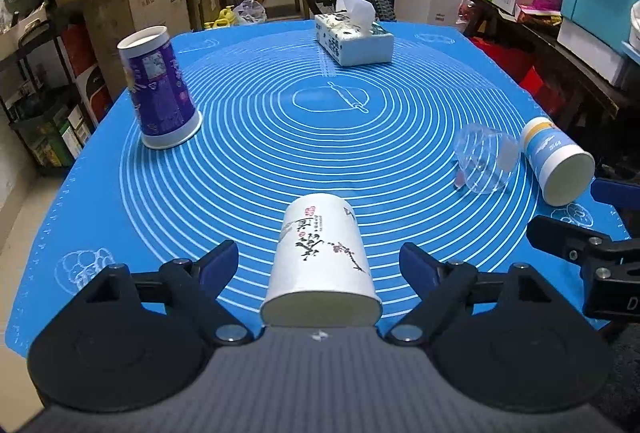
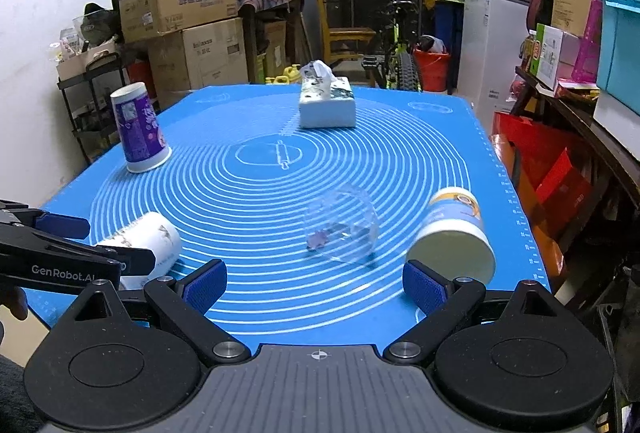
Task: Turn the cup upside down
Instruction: 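Lift the white painted cup with the right tool and rotate it, then lower the cup rim-down onto the mat with the right tool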
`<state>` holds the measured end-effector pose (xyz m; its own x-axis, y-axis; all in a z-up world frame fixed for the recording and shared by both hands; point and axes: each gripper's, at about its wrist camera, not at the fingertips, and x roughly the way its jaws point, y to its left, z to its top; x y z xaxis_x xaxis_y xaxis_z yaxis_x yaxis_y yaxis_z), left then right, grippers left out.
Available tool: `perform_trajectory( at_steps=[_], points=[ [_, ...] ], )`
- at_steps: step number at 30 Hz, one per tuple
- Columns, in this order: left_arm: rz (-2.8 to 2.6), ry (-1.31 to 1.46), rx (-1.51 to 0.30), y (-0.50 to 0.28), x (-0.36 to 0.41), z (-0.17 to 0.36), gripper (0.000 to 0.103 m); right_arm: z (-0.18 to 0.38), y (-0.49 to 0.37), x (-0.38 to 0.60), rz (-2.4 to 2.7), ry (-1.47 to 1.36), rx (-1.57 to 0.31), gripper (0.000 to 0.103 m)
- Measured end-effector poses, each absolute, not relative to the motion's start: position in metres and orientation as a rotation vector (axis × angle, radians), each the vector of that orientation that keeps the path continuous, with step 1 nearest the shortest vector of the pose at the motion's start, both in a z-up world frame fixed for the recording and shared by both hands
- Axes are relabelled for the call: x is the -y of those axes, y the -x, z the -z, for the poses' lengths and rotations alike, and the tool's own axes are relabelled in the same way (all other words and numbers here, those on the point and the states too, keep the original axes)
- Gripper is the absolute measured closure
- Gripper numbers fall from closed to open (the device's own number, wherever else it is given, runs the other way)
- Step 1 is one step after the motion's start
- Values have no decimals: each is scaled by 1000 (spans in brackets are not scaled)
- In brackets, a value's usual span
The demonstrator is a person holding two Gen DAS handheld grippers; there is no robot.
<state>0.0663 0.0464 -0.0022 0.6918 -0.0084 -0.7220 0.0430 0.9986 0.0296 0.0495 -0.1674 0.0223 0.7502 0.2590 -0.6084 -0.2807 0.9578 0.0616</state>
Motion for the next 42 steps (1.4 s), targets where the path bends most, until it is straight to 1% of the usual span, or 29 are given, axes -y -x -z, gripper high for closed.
perform_trajectory(
  at_steps=[4,6,7,8,13,19,27,29,31,32,34,36,39,42],
  points=[
    [13,-11,-768,-57,-57,-13,16,-35,-55,155,-337,36,-672,8],
    [-4,1,-750,-54,-64,-20,12,-41,-60,144,-375,42,-695,8],
    [-15,4,-743,-53,-69,-23,8,-43,-63,138,-393,42,-705,8],
    [-27,4,-737,-53,-74,-25,7,-46,-66,131,-411,42,-714,8],
    [-98,-1,-744,-58,-101,-22,7,-52,-82,98,-480,30,-784,8],
    [-157,21,-775,-67,-130,-8,7,-40,-117,64,-535,-55,-929,8],
    [-210,38,-785,-68,-154,5,7,-15,-143,20,-525,3,-1074,8],
    [-214,43,-789,-68,-158,7,7,-7,-150,17,-520,-1,-1122,12],
    [-217,41,-793,-68,-160,8,7,1,-156,16,-518,-18,-1166,21],
    [-216,41,-793,-68,-161,9,7,5,-158,17,-513,-29,-1185,24],
    [-214,45,-794,-68,-163,10,7,12,-161,19,-531,-67,-1212,33],
    [-214,49,-794,-68,-165,11,7,13,-160,19,-539,-77,-1212,34],
    [-213,54,-792,-67,-165,11,7,9,-151,19,-537,-47,-1139,36],
    [-210,63,-786,-65,-165,11,7,-1,-135,22,-507,-3,-974,37]
  ],
)
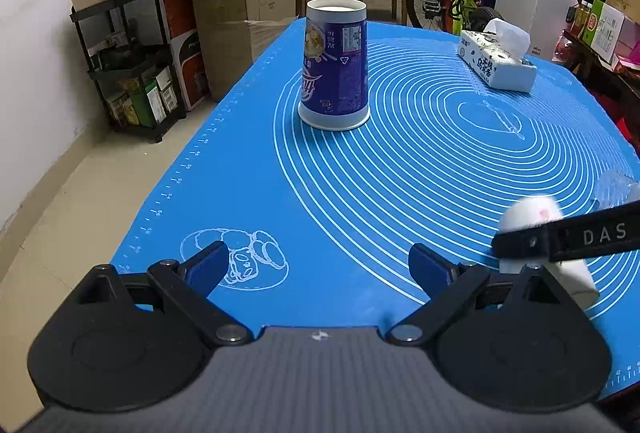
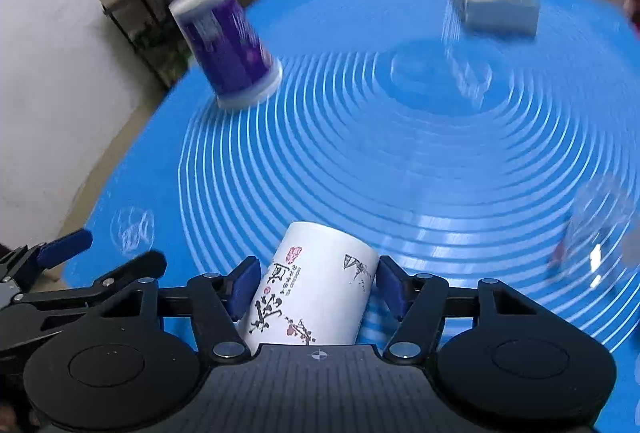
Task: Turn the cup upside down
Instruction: 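Lower the cup rim-down onto the mat with the right tool, then open the right tool and withdraw it from the cup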
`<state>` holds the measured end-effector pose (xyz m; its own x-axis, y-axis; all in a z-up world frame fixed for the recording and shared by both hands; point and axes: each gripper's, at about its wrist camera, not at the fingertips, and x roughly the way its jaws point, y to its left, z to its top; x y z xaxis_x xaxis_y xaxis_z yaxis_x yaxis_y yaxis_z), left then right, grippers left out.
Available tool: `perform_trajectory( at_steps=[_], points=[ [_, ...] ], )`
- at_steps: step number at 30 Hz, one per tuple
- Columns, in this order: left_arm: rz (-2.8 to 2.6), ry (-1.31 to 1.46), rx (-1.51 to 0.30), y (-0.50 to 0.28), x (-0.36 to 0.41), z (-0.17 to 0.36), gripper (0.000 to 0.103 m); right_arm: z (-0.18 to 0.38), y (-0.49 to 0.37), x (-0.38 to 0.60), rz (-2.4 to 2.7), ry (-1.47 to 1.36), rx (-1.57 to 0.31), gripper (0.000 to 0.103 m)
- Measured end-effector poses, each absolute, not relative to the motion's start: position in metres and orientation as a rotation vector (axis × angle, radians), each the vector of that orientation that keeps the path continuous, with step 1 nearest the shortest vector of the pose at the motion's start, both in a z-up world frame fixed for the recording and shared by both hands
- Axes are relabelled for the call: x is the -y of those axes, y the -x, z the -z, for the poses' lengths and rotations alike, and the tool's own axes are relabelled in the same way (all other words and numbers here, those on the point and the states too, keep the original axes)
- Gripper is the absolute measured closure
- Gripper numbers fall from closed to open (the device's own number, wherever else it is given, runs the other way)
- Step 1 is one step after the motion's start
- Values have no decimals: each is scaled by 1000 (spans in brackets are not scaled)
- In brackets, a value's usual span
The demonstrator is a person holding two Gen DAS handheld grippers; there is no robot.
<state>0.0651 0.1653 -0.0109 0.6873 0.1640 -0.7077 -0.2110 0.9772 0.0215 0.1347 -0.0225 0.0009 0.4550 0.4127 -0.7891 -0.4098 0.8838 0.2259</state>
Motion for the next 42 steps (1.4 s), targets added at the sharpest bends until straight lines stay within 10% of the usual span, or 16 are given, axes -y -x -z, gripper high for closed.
perform_trajectory(
  at_steps=[13,28,42],
  points=[
    [-228,84,-765,-59,-162,15,7,37,-59,20,-364,221,-336,37],
    [-194,98,-775,-45,-150,21,7,26,-29,41,-432,200,-433,42],
    [-96,81,-723,-11,-114,6,7,6,10,108,-387,72,-501,21]
  ],
)
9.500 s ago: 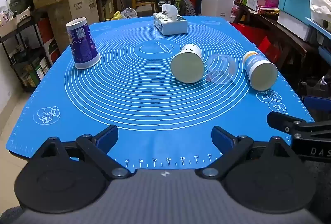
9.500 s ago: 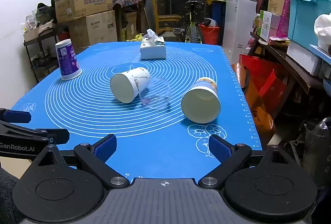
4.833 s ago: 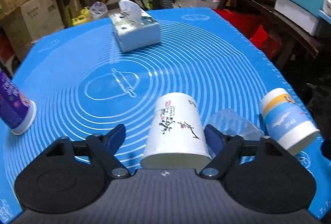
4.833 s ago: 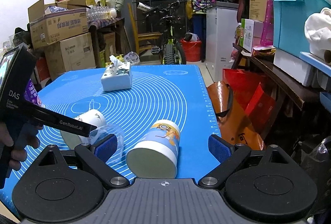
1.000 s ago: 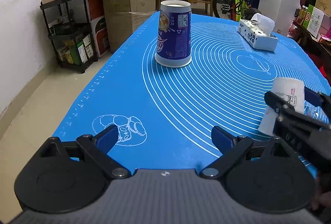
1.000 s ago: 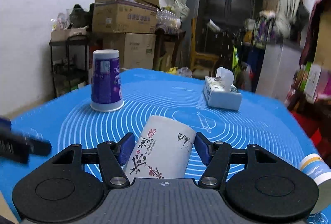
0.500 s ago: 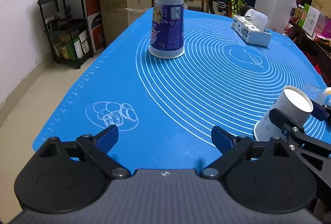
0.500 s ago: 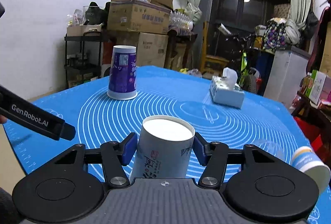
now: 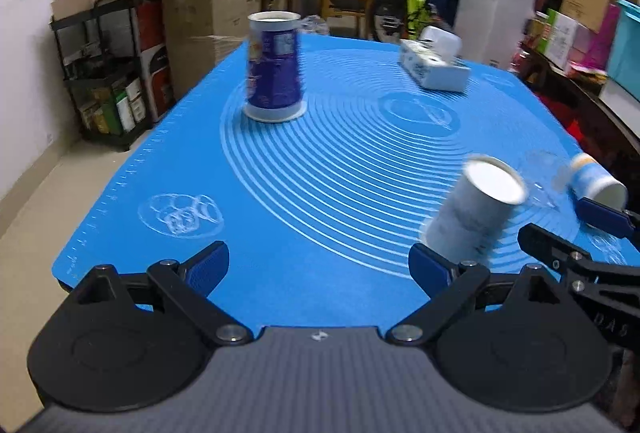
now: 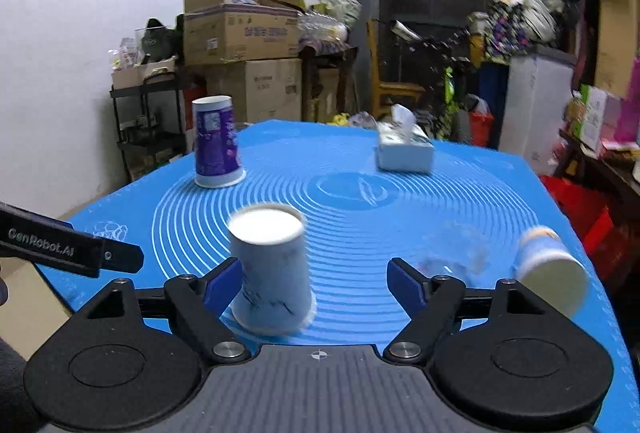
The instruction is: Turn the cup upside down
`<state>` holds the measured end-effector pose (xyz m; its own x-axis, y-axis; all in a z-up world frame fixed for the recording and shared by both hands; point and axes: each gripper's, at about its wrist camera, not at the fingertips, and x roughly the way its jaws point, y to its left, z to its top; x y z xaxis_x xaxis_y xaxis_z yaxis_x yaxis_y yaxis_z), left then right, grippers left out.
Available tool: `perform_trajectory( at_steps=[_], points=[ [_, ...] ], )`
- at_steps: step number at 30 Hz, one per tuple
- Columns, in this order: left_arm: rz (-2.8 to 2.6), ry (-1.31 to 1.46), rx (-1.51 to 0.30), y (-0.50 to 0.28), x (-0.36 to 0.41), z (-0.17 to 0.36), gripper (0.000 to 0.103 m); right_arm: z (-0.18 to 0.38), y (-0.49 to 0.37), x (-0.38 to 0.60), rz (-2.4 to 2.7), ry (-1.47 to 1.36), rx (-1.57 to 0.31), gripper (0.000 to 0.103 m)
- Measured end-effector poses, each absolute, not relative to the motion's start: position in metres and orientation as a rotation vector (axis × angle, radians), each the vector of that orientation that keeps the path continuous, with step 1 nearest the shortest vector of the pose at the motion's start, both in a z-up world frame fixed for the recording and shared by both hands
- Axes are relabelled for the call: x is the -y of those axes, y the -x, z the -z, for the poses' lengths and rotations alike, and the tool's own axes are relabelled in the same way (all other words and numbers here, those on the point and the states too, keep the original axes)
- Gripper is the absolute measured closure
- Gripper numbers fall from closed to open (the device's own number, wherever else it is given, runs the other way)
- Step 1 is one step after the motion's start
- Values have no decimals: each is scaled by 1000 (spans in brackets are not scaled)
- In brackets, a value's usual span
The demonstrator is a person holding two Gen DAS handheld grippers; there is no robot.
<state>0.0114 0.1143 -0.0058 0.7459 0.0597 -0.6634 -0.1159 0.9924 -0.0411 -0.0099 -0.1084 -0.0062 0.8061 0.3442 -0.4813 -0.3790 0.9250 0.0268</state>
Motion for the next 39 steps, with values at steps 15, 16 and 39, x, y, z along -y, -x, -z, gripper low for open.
perform_trajectory(
  at_steps=[15,16,39],
  points=[
    [36,24,-765,12,-65,23,7,15,40,141,-344,94,-583,20],
    [37,19,-767,13,-63,24,7,15,41,141,-344,96,-585,20],
    [26,-35,-777,10,-49,25,7,15,42,151,-330,68,-590,20]
  ],
)
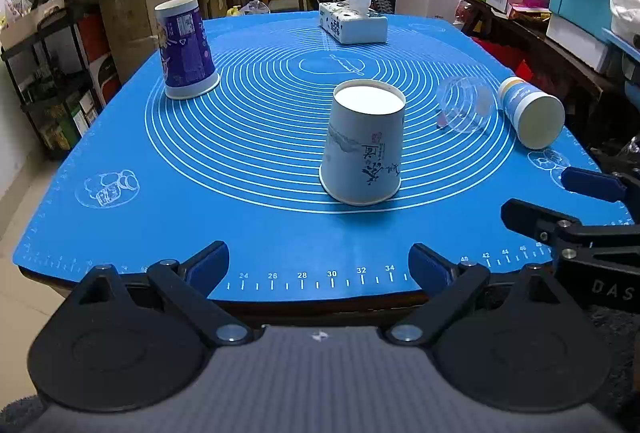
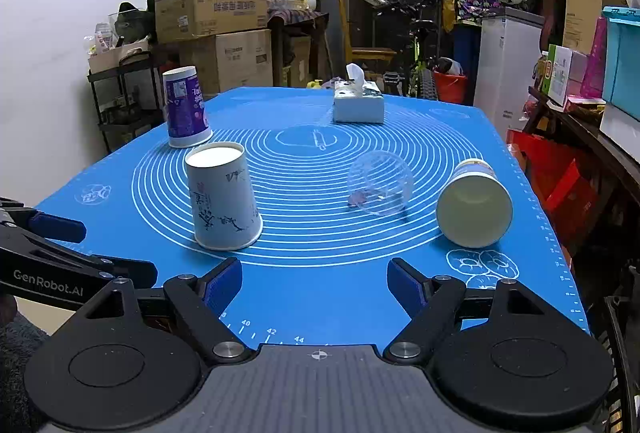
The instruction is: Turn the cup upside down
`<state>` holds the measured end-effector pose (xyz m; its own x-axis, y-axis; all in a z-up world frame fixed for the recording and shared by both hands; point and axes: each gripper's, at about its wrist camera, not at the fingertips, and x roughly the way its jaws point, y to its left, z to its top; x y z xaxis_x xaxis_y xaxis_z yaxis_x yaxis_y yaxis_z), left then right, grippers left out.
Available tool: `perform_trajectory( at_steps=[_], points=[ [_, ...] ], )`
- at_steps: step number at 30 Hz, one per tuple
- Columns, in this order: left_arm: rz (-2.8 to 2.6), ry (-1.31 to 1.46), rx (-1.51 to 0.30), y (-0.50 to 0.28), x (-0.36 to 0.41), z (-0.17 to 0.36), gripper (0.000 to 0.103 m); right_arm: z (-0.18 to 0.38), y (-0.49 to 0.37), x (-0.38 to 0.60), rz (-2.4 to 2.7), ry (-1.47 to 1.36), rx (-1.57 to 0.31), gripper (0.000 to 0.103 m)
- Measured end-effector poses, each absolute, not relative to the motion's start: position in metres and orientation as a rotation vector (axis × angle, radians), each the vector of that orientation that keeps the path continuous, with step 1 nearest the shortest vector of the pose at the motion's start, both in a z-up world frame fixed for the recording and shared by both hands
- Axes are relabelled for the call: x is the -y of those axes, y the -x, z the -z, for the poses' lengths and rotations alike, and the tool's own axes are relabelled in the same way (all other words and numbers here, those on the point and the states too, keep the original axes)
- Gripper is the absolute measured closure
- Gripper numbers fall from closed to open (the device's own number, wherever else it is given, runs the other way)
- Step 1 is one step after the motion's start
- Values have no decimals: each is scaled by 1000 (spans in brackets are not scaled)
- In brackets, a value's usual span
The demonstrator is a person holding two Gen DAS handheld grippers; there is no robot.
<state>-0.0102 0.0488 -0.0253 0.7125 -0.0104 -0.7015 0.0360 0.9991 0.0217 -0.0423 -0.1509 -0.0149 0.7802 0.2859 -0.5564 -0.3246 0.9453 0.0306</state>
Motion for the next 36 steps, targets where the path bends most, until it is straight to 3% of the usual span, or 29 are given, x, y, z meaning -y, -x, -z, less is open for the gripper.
perform_trajectory(
  at_steps=[36],
  points=[
    [24,-46,-778,10,-44,24,7,19,42,158,-327,46,-610,20]
  ],
)
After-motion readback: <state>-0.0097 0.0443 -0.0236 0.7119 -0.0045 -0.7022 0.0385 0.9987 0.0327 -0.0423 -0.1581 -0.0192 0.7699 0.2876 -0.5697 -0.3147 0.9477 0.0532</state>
